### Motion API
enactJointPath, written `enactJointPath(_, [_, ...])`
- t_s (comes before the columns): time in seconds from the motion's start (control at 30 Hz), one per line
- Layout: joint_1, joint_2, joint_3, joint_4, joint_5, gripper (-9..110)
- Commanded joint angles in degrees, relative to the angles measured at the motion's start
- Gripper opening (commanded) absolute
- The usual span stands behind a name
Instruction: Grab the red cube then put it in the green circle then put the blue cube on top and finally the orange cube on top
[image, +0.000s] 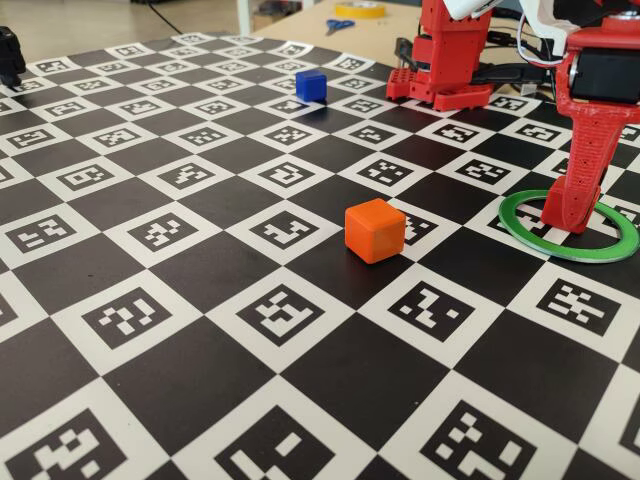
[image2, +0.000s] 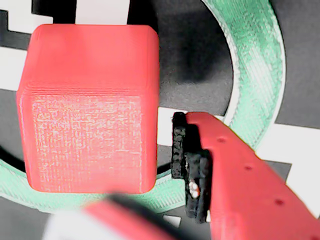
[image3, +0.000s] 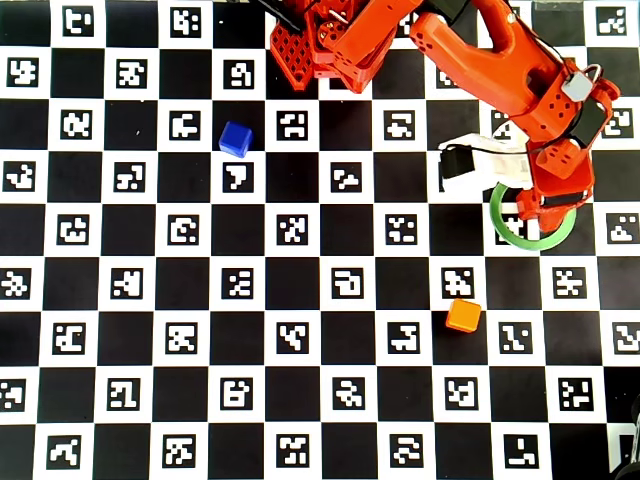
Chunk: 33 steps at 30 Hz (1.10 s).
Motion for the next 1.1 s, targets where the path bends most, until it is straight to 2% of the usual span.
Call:
enactJointPath(0.0, [-0.35, 2.20, -1.85, 0.26, 0.53, 39])
enactJointPath(0.63, [3.16, 9.32, -11.25, 13.36, -4.92, 39])
enactJointPath(1.07, [9.49, 20.48, -12.83, 25.58, -17.67, 39])
